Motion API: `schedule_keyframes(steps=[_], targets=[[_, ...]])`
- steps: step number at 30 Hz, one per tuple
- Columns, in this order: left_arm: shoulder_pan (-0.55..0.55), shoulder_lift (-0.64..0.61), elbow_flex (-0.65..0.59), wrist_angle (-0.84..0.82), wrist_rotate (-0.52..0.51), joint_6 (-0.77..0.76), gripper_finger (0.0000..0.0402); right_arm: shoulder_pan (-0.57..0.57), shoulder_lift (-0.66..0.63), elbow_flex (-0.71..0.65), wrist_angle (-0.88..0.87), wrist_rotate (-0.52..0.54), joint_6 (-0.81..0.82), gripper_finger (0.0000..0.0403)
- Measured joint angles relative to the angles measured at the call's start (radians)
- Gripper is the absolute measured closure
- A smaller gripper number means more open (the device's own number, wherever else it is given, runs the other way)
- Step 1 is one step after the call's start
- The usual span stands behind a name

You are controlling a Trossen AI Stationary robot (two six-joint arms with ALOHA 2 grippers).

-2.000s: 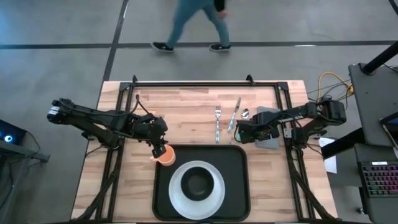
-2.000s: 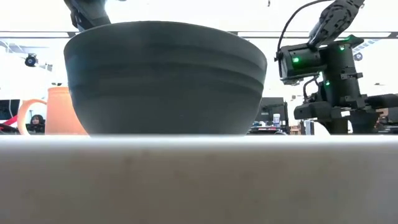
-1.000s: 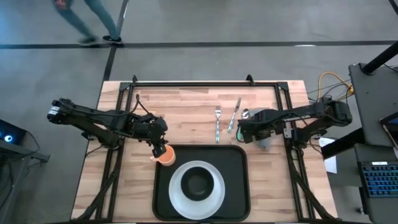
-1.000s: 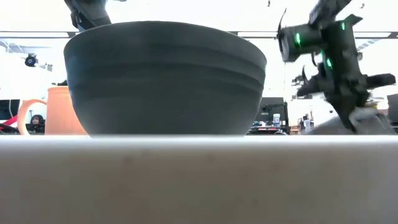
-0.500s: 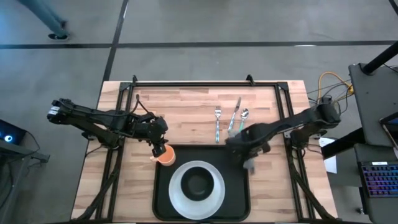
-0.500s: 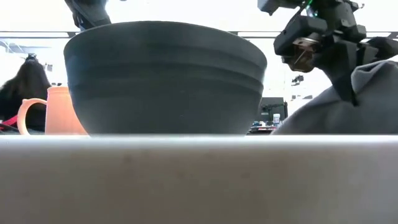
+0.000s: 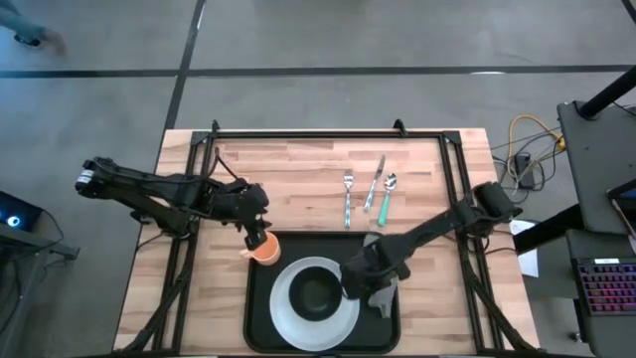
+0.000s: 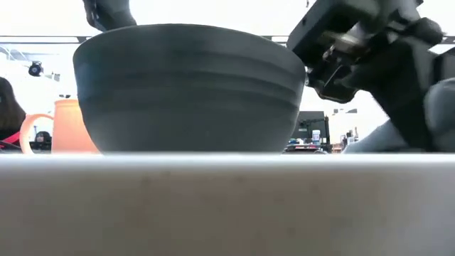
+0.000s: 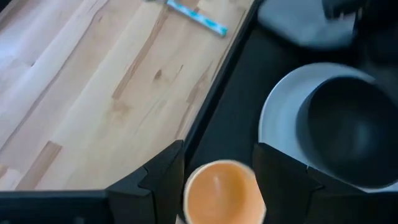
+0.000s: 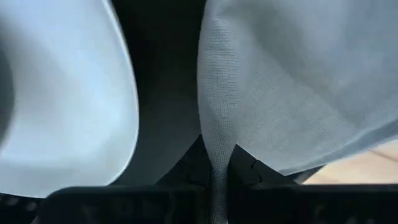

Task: Set up tray
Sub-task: Put the gray napkin on the black tray to the right of the white plate, then adjust the white plate

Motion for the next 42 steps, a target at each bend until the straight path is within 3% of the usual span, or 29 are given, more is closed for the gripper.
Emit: schedule_keyframes(steps=[11, 21, 26, 31, 34, 38, 42], targets=[[-0.043, -0.001, 0.02, 0.041, 0.001, -0.049, 0.0231, 0.139, 0.12, 0.054, 0.033, 0.064, 0.154, 0.0379], [-0.086, -0.01, 0.028, 0.04, 0.024, -0.054, 0.0231, 0.194, 0.074, 0.067, 0.036, 0.239, 0.293, 0.0308], [-0.1, -0.014, 0.027, 0.04, 0.025, -0.074, 0.0231, 0.2, 0.062, 0.096, 0.087, 0.236, 0.239, 0.0262], [-0.112, -0.014, 0.027, 0.04, 0.024, -0.098, 0.0231, 0.2, 0.064, 0.131, 0.11, 0.167, 0.176, 0.0231], [-0.116, -0.014, 0.027, 0.04, 0.025, -0.101, 0.0231, 0.201, 0.062, 0.141, 0.101, 0.216, 0.162, 0.0221], [-0.118, -0.014, 0.027, 0.04, 0.024, -0.125, 0.0231, 0.197, 0.024, 0.168, -0.087, 0.355, 0.222, 0.0216], [-0.118, -0.014, 0.029, 0.04, 0.025, -0.126, 0.0231, 0.149, -0.033, 0.169, -0.333, 0.428, 0.275, 0.0219]])
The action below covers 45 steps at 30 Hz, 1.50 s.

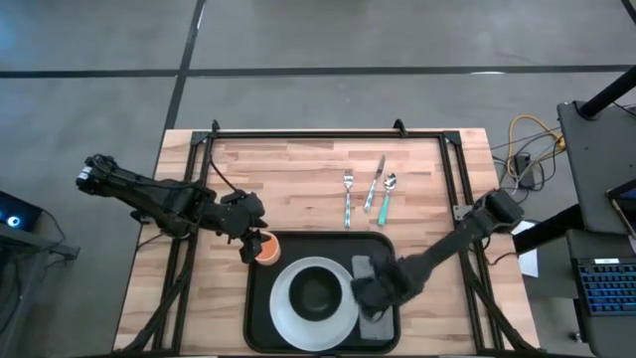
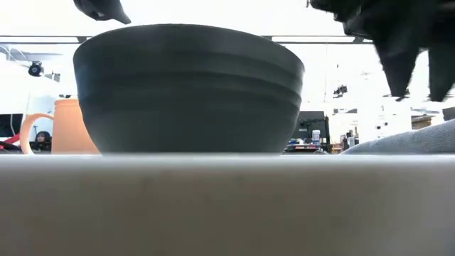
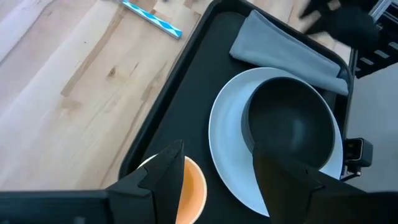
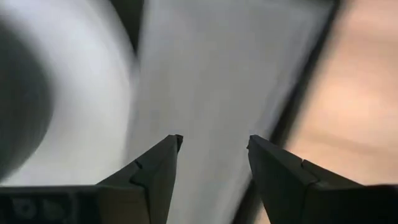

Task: Set up tray
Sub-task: Adjust the white plate

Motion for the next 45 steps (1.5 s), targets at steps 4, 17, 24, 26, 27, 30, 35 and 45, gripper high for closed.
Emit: schedule_keyframes(steps=[4, 17, 24, 26, 27, 30, 35, 45], targets=[[0.0, 0.0, -0.001, 0.002, -0.001, 0.001, 0.0231, -0.111, -0.035, -0.001, -0.091, 0.049, -0.115, 0.0223], [0.032, 0.0, -0.013, 0.002, -0.002, 0.053, 0.0231, -0.23, -0.011, -0.005, 0.058, -0.145, -0.563, 0.0228], [0.036, 0.0, -0.014, 0.002, -0.002, 0.053, 0.0231, -0.121, -0.008, -0.036, 0.274, -0.12, -0.761, 0.0236], [0.036, 0.0, -0.014, 0.003, -0.002, 0.052, 0.0231, -0.085, -0.008, -0.056, 0.39, -0.08, -0.864, 0.0239], [0.036, 0.0, -0.015, 0.003, -0.002, 0.048, 0.0231, -0.069, -0.008, -0.067, 0.445, -0.063, -0.911, 0.0241], [0.036, 0.0, -0.015, 0.003, -0.001, 0.026, 0.0231, -0.029, -0.002, -0.092, 0.544, -0.051, -0.995, 0.0249], [0.035, 0.0, -0.017, 0.004, 0.0, 0.008, 0.0231, 0.022, 0.035, -0.096, 0.586, -0.09, -0.949, 0.0267], [0.035, 0.0, -0.024, 0.004, 0.0, 0.004, 0.0231, 0.095, 0.151, -0.027, 0.684, -0.242, -0.846, 0.031]])
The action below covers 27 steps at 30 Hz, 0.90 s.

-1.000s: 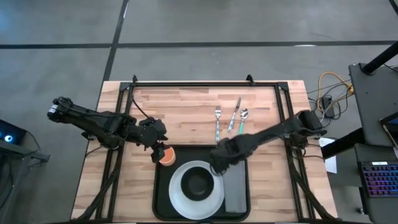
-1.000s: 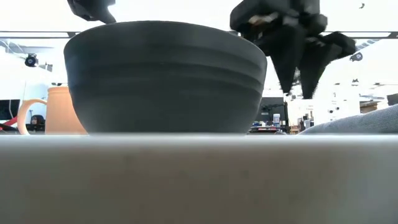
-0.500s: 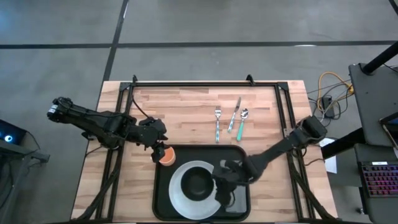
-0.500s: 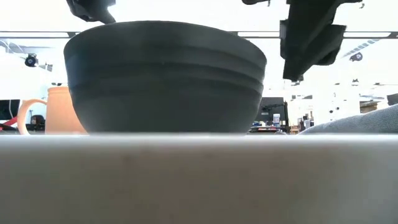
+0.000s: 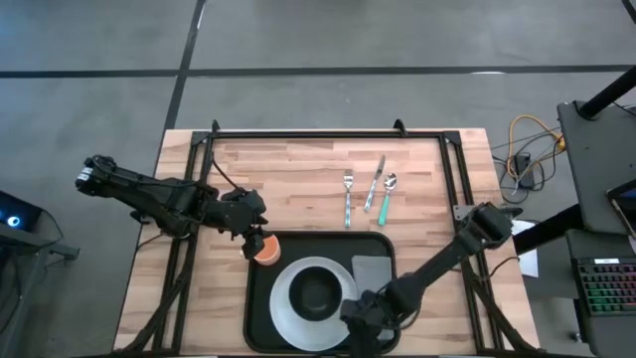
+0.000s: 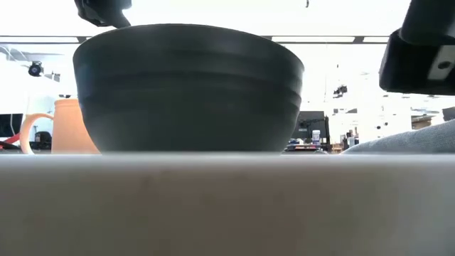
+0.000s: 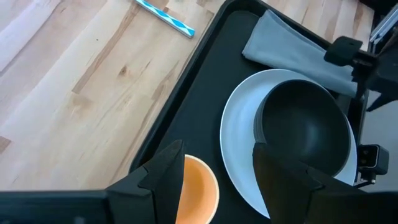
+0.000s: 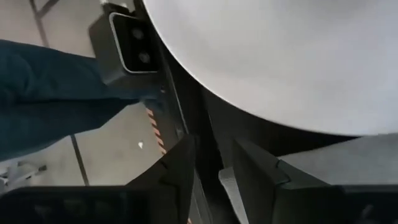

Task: Set up tray
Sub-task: Adjust the white plate, then put the blue fork on the gray napkin

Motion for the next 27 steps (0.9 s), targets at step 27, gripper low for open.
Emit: schedule_keyframes(steps=[27], targets=[[0.0, 0.001, -0.033, -0.001, -0.001, 0.0, 0.0231, 0.006, 0.087, 0.068, -0.032, 0.062, 0.022, 0.0335]])
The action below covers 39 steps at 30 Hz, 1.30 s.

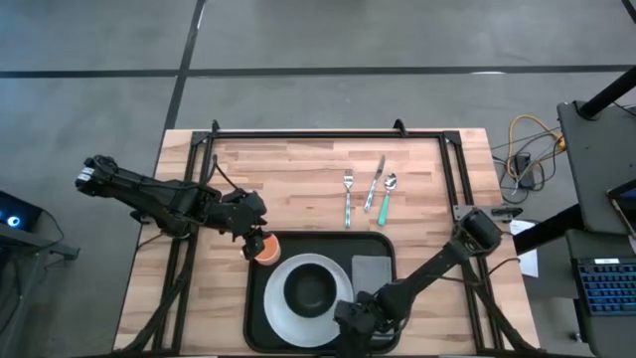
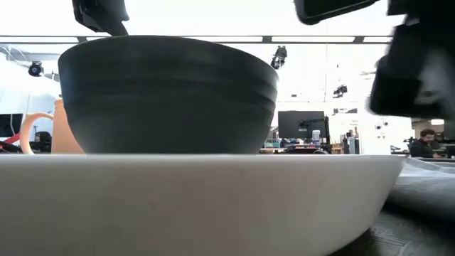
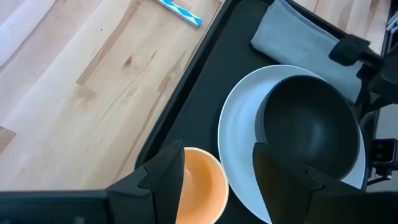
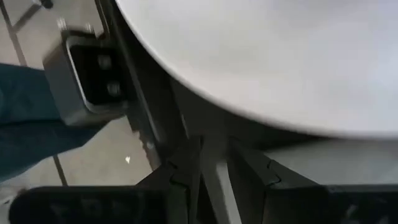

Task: Set up tray
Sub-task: Put the blue fork on the gray napkin

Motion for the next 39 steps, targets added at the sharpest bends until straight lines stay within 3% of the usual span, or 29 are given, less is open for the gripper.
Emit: schedule_keyframes(steps=[5, 9, 15, 19, 24, 29, 34, 39], targets=[[0.0, 0.0, 0.0, 0.001, 0.0, -0.001, 0.0231, 0.007, -0.043, -0.005, -0.078, 0.026, 0.095, 0.0335], [0.0, 0.0, 0.0, 0.005, 0.001, -0.001, 0.0231, 0.004, -0.119, -0.007, -0.244, 0.187, 0.191, 0.0335], [-0.01, 0.0, 0.0, 0.004, 0.032, -0.001, 0.0231, -0.001, -0.28, -0.011, -0.614, 0.487, 0.526, 0.0335], [-0.011, 0.0, 0.0, 0.004, 0.032, -0.001, 0.0231, -0.072, -0.355, -0.033, -0.7, 0.5, 0.665, 0.033], [-0.011, 0.0, 0.0, 0.004, 0.031, -0.001, 0.0231, -0.208, -0.366, -0.063, -0.7, 0.454, 0.495, 0.0299], [-0.01, 0.0, -0.001, 0.004, 0.029, -0.001, 0.0231, -0.427, -0.355, -0.08, -0.698, 0.411, 0.287, 0.0234], [-0.008, 0.0, -0.008, 0.004, 0.011, -0.001, 0.0231, -0.63, -0.35, -0.093, -0.61, 0.394, 0.11, 0.0178], [-0.001, 0.0, -0.035, 0.004, -0.034, 0.0, 0.0231, -0.785, -0.329, -0.118, -0.501, 0.289, -0.016, 0.0146]])
